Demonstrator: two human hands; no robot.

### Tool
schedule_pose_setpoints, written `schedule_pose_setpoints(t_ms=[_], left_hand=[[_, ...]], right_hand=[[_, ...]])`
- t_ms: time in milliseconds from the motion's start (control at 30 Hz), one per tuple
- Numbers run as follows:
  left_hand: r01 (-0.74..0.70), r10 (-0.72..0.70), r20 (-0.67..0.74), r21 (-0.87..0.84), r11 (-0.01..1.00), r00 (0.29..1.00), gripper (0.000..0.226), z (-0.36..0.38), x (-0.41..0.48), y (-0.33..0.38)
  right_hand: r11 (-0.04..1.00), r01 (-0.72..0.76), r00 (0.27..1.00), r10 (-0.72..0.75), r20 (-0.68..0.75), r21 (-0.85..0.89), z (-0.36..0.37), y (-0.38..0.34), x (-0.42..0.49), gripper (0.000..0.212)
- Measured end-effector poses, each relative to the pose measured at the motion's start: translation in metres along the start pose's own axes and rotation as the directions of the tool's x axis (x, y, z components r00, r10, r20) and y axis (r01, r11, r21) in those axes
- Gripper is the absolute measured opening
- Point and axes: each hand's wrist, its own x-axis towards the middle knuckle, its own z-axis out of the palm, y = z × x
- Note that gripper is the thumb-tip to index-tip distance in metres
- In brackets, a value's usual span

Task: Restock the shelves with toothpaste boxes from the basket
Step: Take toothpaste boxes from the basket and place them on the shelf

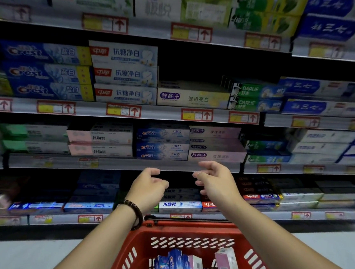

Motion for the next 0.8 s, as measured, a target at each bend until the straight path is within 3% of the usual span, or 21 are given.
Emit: schedule_pose_setpoints(t_ms=[800], left_hand=[[0.090,-0.095,0.050,0.093,0.992,0.994,0.036,0.002,-0.121,-0.062]], right_hand=[[0.992,-0.110,0.993,0.106,0.058,0.066,-0.020,0.061,-0.117,0.023]])
